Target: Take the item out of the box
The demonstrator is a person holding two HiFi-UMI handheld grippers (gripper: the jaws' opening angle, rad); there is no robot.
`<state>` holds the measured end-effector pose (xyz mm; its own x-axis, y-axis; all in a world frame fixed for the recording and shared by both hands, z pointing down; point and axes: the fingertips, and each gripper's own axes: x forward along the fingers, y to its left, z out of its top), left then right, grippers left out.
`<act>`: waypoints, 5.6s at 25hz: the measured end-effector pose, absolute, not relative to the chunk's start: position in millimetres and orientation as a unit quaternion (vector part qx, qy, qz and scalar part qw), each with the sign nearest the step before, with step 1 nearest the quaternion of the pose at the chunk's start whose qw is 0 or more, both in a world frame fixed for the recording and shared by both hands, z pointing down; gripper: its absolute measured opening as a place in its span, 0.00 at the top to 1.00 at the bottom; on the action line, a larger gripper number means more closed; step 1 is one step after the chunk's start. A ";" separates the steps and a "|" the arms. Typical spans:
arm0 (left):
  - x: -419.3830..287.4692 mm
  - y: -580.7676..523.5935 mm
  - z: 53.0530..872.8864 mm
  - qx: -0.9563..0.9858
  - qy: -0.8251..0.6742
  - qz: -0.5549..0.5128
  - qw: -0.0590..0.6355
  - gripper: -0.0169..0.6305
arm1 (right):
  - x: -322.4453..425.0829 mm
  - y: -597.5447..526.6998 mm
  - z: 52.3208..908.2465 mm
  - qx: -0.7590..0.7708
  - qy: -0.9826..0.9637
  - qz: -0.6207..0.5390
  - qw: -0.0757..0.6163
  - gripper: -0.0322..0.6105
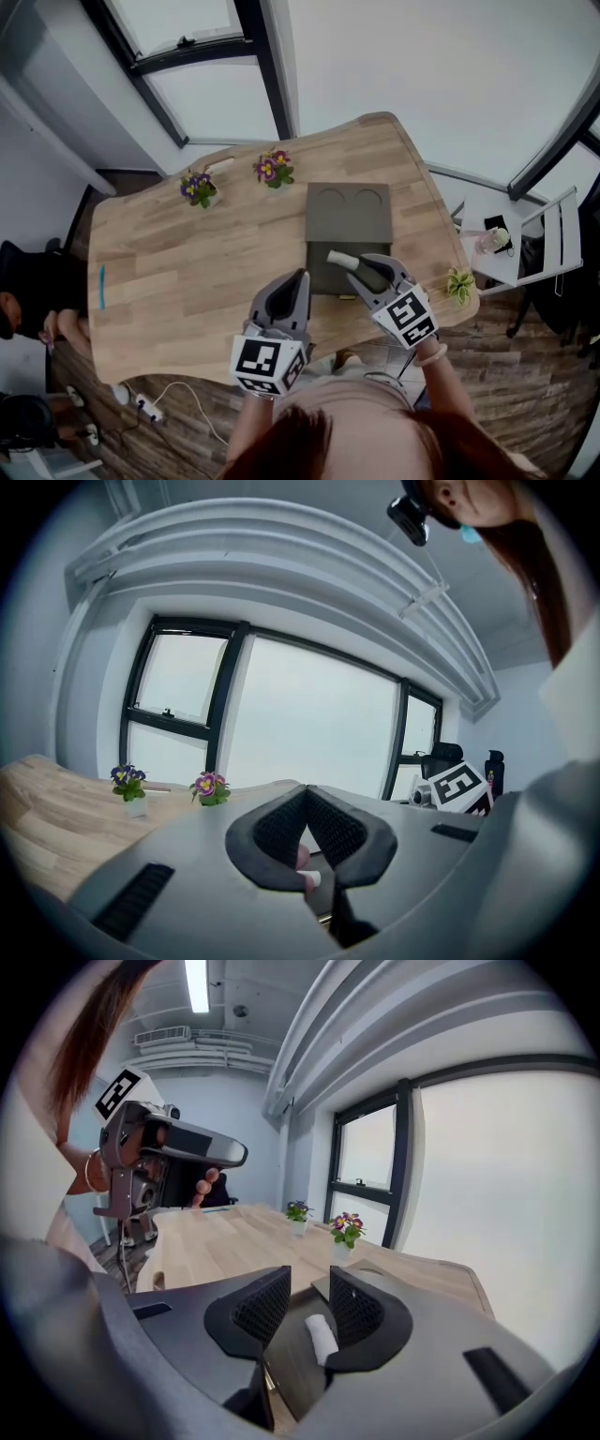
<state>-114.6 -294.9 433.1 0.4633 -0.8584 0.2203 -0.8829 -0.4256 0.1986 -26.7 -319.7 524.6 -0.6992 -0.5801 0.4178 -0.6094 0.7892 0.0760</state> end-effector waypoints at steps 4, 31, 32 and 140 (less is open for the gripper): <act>-116.8 -302.4 439.3 0.845 -0.512 0.042 0.150 0.97 | -32.3 -327.3 542.6 0.310 -0.919 0.037 0.240 0.79; -124.9 -326.3 484.3 0.843 -0.498 0.052 0.197 0.97 | -32.8 -352.6 668.6 0.224 -0.882 0.075 0.406 0.71; -125.3 -327.1 485.3 0.842 -0.498 0.052 0.200 0.97 | -32.7 -353.3 672.0 0.222 -0.881 0.077 0.411 0.71; -63.1 -206.1 396.0 0.827 -0.555 0.039 0.076 0.97 | 55.3 -240.0 469.4 0.362 -0.924 0.106 0.066 0.74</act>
